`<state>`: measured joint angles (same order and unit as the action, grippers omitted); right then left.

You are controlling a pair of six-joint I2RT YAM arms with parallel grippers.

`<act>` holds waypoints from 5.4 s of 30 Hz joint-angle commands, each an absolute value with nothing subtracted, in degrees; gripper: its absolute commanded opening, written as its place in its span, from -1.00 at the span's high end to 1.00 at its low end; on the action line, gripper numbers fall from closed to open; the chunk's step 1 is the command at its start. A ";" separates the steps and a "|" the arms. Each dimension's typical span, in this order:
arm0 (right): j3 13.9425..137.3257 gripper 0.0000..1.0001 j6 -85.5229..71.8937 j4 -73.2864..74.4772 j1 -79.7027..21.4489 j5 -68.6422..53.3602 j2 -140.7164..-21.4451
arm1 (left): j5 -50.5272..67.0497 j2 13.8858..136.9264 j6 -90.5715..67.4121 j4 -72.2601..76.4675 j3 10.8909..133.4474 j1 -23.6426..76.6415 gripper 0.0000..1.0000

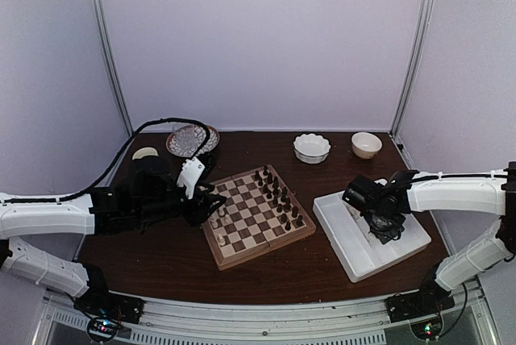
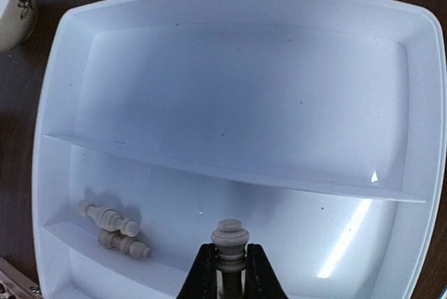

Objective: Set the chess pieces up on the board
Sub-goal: Pick up the chess pile from the storage box, then pass from the right arm to the left

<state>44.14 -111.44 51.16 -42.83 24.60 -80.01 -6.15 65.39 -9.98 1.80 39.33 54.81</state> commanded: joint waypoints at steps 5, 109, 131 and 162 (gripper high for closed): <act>49.24 0.95 -101.26 58.07 -42.80 37.40 -69.80 | -5.97 65.45 -10.43 2.97 40.38 55.18 0.07; 56.95 1.00 -37.18 -37.35 -67.91 -28.13 -92.81 | 23.75 62.01 16.08 58.55 14.06 59.70 0.20; 56.34 1.00 -36.74 -38.31 -67.87 -27.46 -93.25 | 22.25 61.41 15.56 55.72 14.96 59.68 0.45; 54.07 1.00 -33.30 -36.10 -67.82 -23.27 -90.03 | 19.68 61.09 14.68 49.13 17.18 59.61 0.69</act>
